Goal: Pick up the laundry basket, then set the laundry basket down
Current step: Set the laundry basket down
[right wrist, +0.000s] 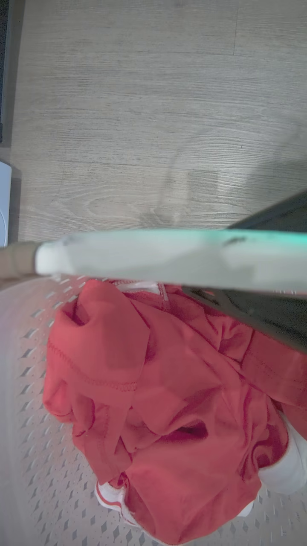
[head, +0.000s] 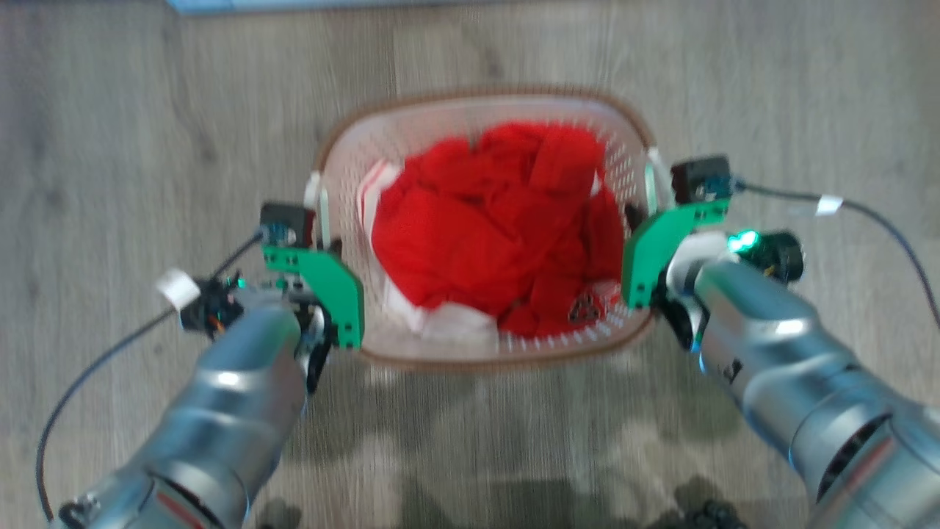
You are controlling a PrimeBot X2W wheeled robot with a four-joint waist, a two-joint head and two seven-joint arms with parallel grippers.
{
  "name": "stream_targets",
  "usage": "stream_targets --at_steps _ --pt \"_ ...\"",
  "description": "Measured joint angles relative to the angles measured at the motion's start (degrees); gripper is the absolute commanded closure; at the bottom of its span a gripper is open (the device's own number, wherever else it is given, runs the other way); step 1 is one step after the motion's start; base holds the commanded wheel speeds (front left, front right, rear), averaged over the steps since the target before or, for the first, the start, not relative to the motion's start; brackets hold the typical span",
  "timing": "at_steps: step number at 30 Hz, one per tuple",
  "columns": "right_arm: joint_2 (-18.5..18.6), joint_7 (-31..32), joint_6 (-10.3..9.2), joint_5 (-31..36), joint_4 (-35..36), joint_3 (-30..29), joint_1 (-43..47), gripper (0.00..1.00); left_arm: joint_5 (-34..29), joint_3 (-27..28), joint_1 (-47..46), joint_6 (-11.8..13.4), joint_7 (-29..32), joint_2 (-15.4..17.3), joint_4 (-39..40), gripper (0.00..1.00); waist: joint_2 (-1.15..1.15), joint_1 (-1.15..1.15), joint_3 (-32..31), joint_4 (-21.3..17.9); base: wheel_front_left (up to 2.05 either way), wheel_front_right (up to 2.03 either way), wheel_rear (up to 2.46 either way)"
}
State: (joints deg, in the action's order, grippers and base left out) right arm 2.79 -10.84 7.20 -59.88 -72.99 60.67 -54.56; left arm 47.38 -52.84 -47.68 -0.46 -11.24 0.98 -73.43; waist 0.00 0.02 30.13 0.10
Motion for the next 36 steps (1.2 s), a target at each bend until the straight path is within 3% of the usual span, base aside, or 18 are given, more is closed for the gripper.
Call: stream_targets --at_steps 16,36 --pt "0.2 -2.9 0.00 2.8 -0.9 -3.3 -6.2 1.00 -1.3 -0.4 -7.8 1.0 -2.1 0.0 -0.2 1.00 0.00 -0.01 15.8 1.2 0.00 0.00 0.00" --pt "0.9 -3.9 0.00 11.7 -0.9 -12.4 -8.8 1.00 -3.6 0.3 -11.3 3.5 -2.7 0.0 2.4 1.00 0.00 -0.01 22.5 1.6 0.00 0.00 0.00"
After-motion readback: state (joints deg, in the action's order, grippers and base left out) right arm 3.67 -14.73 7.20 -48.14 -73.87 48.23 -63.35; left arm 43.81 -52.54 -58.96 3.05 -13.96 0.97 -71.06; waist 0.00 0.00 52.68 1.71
